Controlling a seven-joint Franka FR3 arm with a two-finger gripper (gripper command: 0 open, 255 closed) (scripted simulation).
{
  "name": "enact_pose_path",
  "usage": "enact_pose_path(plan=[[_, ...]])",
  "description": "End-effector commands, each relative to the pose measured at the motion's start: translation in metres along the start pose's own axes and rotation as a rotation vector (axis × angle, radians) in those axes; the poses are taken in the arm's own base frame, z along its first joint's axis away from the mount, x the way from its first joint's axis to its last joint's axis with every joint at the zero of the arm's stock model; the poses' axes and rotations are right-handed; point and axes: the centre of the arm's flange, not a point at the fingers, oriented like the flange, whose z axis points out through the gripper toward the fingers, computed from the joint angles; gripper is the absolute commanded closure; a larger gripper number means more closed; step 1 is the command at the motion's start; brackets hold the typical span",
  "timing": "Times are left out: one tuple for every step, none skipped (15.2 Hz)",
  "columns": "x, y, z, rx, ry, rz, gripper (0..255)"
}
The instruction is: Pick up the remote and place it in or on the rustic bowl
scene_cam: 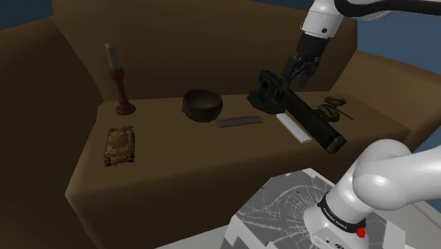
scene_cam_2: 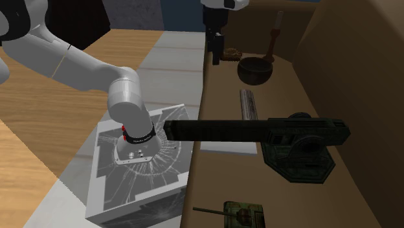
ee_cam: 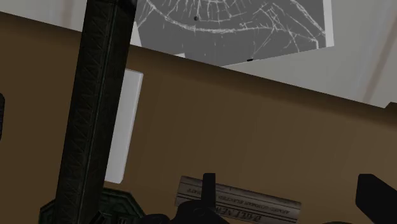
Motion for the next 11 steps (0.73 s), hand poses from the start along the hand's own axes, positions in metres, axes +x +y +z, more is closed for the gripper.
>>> enact_pose_path(plan=[[0.000,0.000,0.000,0.000,0.000,0.000,0],[0.001,0.008,0.009,-0.004,0.001,0.004,0],[0.003,0.017,0.019,-0.007,0.002,0.007,0],[0.004,0.026,0.028,-0.011,0.003,0.011,0],[0.006,0.034,0.038,-0.015,0.004,0.014,0],[0.007,0.043,0.047,-0.019,0.005,0.018,0],[0.008,0.052,0.056,-0.022,0.007,0.022,0],[0.010,0.060,0.066,-0.026,0.008,0.025,0],[0.011,0.069,0.075,-0.030,0.009,0.029,0],[0.012,0.078,0.084,-0.033,0.010,0.032,0],[0.014,0.087,0.093,-0.037,0.011,0.036,0]])
